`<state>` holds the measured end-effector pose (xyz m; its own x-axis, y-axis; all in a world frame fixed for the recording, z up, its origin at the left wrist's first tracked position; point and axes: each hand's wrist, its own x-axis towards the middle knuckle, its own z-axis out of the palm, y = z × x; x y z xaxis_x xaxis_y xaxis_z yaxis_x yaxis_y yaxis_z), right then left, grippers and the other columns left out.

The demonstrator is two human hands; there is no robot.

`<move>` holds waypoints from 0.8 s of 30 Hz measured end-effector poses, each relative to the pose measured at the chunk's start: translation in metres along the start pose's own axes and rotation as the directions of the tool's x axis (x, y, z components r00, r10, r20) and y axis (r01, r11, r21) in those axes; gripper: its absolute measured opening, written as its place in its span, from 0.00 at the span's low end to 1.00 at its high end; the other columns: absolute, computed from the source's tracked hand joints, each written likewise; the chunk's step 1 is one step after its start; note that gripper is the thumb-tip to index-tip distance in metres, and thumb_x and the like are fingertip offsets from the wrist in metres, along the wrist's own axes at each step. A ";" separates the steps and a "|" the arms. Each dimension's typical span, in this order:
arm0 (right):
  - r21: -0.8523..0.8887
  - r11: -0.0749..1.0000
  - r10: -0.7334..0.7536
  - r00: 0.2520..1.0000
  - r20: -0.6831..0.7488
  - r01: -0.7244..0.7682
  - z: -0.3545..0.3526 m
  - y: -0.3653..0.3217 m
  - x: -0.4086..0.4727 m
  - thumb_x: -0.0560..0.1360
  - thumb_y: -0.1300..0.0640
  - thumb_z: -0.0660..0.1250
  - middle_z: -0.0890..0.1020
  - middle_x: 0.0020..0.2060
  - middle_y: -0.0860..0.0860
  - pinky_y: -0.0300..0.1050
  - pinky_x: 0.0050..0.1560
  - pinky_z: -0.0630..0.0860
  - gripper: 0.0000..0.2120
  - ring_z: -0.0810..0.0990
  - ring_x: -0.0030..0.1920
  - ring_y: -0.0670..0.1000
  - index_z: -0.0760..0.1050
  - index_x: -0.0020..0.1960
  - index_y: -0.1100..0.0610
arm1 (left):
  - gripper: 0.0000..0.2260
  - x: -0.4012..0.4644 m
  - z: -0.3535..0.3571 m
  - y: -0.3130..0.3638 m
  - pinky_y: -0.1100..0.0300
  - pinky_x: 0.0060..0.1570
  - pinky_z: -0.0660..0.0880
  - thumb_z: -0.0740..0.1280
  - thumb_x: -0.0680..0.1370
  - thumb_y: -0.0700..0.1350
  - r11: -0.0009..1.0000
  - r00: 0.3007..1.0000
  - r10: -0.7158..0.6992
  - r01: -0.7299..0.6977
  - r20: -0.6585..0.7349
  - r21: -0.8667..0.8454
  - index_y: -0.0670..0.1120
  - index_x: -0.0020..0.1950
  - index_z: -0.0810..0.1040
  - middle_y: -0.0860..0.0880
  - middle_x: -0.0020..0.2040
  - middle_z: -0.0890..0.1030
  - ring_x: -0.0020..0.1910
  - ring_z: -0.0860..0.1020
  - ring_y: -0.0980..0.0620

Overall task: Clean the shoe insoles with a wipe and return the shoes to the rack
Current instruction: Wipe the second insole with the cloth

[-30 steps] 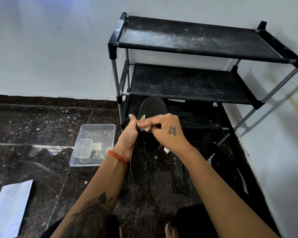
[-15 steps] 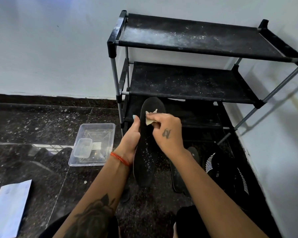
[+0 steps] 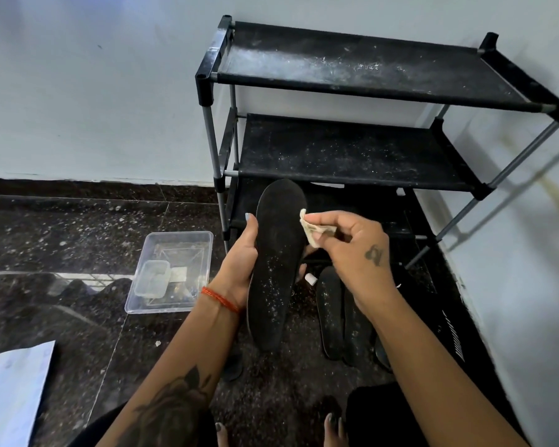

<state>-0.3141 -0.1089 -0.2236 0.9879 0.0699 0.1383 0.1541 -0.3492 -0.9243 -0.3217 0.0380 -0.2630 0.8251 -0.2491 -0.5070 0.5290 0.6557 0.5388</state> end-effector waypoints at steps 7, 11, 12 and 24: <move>-0.333 0.903 -0.254 0.962 0.096 0.272 0.045 0.015 0.007 0.70 0.71 0.65 0.84 0.49 0.53 0.38 0.57 0.74 0.16 0.81 0.52 0.52 0.81 0.54 0.58 | 0.32 0.003 0.002 -0.001 0.58 0.44 0.81 0.46 0.79 0.65 0.998 0.998 0.057 -0.058 0.038 0.026 0.44 0.56 0.79 0.42 0.47 0.84 0.44 0.84 0.48; -0.311 0.857 -0.355 0.909 0.221 0.410 0.050 0.014 0.002 0.66 0.70 0.66 0.85 0.47 0.51 0.45 0.54 0.78 0.18 0.82 0.50 0.51 0.82 0.52 0.56 | 0.30 0.005 -0.003 0.001 0.57 0.45 0.81 0.47 0.80 0.64 0.996 0.996 0.086 -0.086 0.005 -0.001 0.42 0.55 0.78 0.42 0.47 0.84 0.44 0.84 0.48; -0.265 0.864 -0.360 0.894 0.267 0.428 0.046 0.013 0.003 0.67 0.69 0.66 0.85 0.46 0.50 0.43 0.53 0.77 0.17 0.82 0.49 0.49 0.83 0.51 0.56 | 0.30 0.003 -0.003 0.002 0.56 0.45 0.81 0.48 0.79 0.64 0.997 0.997 0.080 -0.080 0.001 -0.005 0.42 0.55 0.78 0.42 0.47 0.84 0.44 0.84 0.48; -0.412 0.837 -0.364 0.929 0.075 0.361 0.026 0.025 0.021 0.66 0.72 0.61 0.84 0.47 0.53 0.43 0.51 0.75 0.18 0.81 0.48 0.55 0.83 0.50 0.59 | 0.29 0.001 0.002 0.001 0.56 0.39 0.82 0.49 0.80 0.62 0.997 0.998 0.058 -0.060 0.032 0.041 0.43 0.56 0.80 0.42 0.46 0.84 0.40 0.84 0.48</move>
<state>-0.2898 -0.0914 -0.2529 0.8601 0.2615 0.4380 0.4920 -0.6519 -0.5770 -0.3201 0.0373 -0.2619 0.8605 -0.2330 -0.4529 0.4865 0.6396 0.5952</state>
